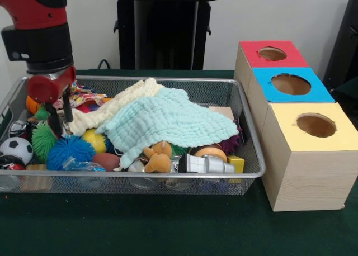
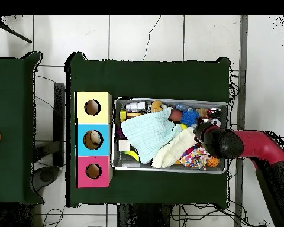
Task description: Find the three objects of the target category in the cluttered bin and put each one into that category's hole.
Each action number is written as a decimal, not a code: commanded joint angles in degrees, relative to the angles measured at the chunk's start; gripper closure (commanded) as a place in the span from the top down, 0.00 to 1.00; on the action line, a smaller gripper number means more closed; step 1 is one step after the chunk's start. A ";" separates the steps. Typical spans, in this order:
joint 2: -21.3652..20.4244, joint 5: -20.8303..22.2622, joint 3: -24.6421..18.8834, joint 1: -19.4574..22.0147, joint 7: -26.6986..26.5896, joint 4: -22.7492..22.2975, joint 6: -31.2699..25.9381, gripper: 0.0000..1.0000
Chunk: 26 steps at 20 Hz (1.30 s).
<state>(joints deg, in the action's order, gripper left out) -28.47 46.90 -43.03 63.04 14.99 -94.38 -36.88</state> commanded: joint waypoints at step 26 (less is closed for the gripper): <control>-12.25 -6.26 -3.72 0.61 -8.26 -1.02 -13.79 1.00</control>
<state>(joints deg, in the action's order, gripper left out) -36.17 42.66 -43.77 63.76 14.99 -94.92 -43.40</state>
